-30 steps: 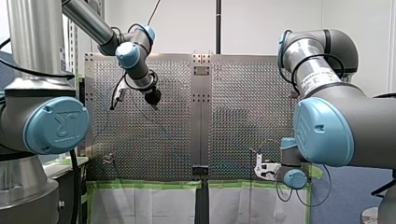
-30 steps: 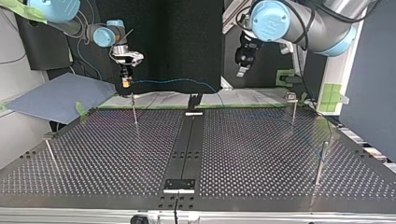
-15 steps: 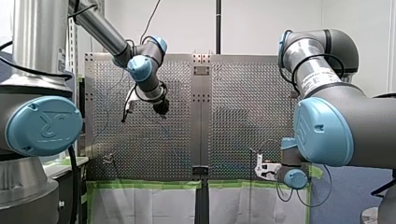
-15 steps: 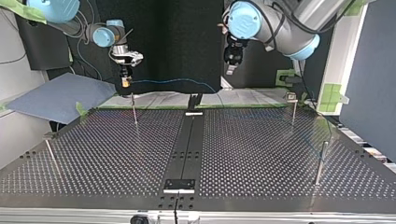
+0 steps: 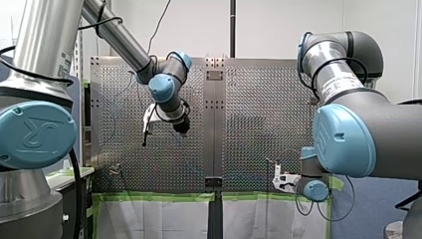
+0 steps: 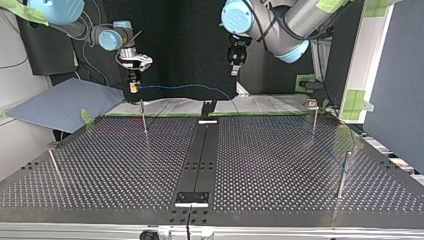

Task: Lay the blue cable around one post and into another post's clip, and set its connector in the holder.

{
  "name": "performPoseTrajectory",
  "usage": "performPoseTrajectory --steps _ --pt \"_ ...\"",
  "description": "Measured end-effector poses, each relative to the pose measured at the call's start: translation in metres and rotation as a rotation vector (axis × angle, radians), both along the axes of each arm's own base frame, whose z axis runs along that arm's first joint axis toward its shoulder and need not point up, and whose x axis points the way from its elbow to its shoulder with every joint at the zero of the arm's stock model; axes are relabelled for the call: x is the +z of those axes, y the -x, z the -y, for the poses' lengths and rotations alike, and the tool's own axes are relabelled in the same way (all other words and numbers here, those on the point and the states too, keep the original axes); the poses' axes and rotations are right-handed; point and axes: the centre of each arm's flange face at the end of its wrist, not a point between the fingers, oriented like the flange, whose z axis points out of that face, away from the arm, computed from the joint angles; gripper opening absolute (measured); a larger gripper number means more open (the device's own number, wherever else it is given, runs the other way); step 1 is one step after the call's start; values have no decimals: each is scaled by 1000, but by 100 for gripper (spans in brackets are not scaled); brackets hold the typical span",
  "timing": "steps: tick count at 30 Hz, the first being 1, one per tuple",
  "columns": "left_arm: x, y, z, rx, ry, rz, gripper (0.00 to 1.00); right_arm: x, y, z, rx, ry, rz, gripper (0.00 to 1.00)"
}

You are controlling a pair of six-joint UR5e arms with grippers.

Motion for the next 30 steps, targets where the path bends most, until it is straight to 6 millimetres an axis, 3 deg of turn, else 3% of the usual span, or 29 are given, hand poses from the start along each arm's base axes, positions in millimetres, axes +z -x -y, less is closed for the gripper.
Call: performPoseTrajectory --steps 14,25,30 --pt "-47 23 40 -52 -14 21 100 -1 7 1 -11 -16 -11 0" --pt "-88 52 76 -201 -15 9 100 -1 9 3 -12 -3 -22 0" --pt "-113 51 84 -253 0 -8 100 -1 10 3 -10 0 -36 0"
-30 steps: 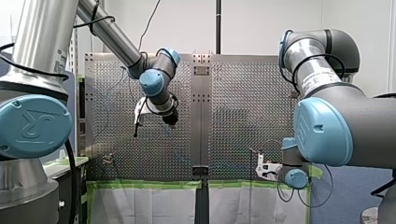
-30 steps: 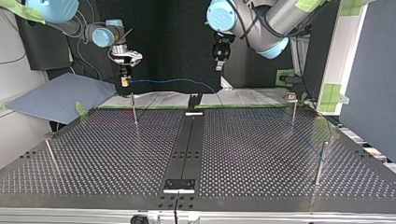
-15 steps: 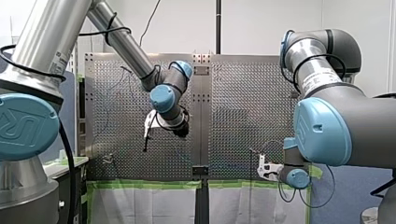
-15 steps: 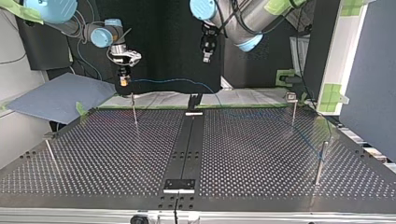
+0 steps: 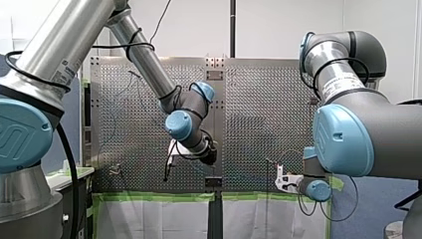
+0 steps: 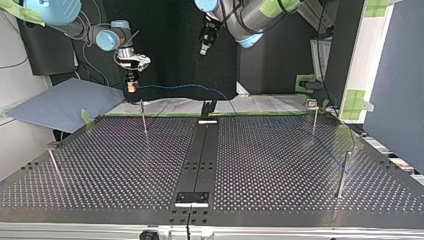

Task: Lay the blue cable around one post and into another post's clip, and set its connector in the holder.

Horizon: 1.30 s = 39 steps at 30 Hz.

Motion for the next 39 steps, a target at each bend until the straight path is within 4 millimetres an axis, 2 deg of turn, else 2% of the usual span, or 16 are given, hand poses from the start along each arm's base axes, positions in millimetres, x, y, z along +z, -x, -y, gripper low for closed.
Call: performPoseTrajectory --steps 9,21,29,39 --pt "-35 -12 0 6 14 -10 100 3 4 3 4 7 -14 0" --pt "-69 -29 14 16 41 20 100 39 20 19 -31 19 -11 0" --pt "-87 -43 32 12 79 53 100 36 41 18 -79 -10 -17 0" --pt "-119 -52 51 -2 110 90 100 33 64 19 -117 -11 -19 0"
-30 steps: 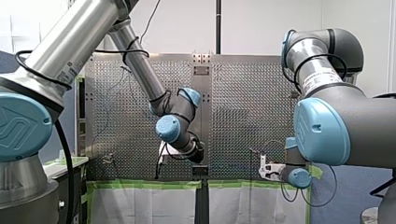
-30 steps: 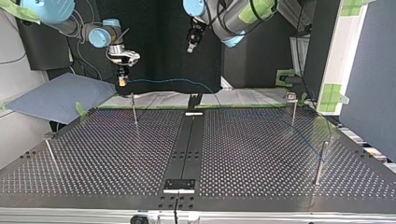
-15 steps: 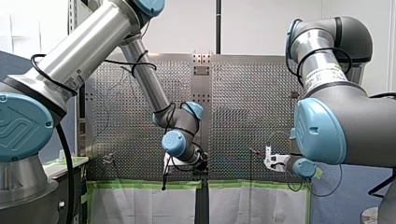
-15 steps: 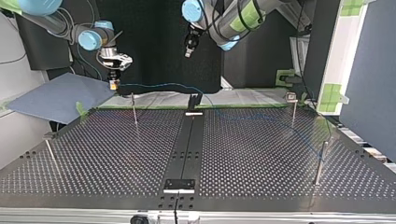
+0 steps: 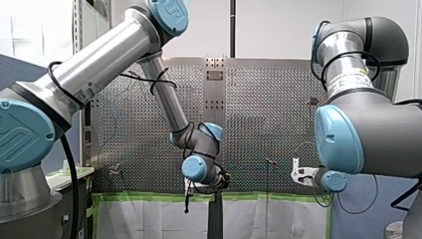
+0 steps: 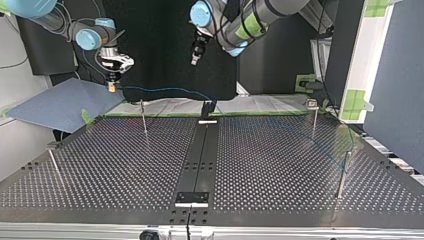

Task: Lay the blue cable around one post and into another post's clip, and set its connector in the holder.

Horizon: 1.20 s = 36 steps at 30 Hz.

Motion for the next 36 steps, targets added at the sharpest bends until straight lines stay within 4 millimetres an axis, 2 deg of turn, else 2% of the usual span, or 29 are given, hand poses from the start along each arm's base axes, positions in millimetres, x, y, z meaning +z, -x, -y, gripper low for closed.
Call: performPoseTrajectory --steps 11,27,32,36 --pt "-24 -13 9 32 -38 82 100 -2 -2 -3 43 -6 -8 0" --pt "6 -52 49 65 28 276 100 -3 -8 -6 72 -7 -11 0" --pt "8 -57 55 65 51 307 100 -3 -9 -6 72 -6 -11 0" --pt "0 -62 67 58 66 340 100 -3 -9 -6 73 -6 -11 0"
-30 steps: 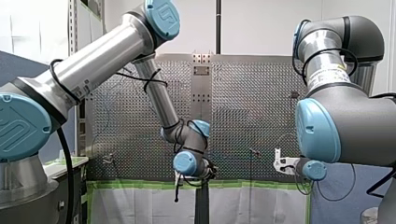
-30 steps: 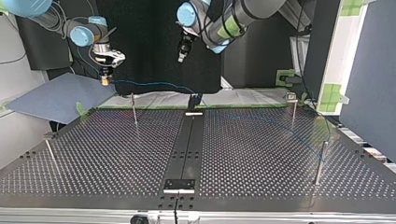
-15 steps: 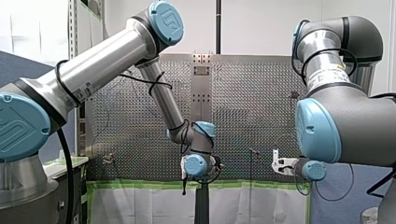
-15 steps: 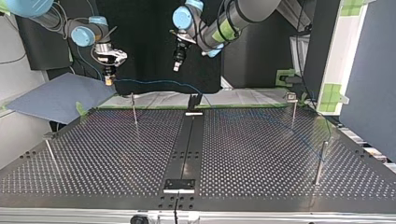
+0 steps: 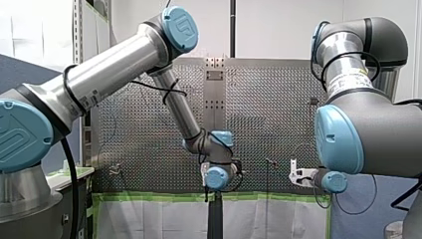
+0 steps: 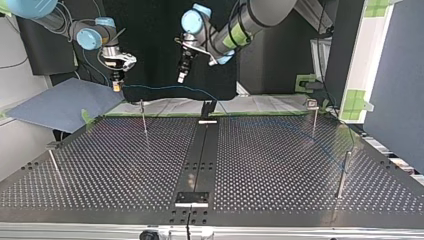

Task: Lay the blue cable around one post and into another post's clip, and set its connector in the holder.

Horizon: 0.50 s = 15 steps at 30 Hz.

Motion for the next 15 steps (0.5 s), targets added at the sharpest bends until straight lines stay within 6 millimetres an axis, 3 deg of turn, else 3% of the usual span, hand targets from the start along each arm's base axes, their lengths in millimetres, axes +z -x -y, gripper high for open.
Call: performPoseTrajectory --steps 9,15 --pt "-17 -12 24 -8 66 50 100 0 -1 0 2 0 0 0" --pt "-10 -25 37 -4 124 99 100 0 -1 0 2 4 0 0"
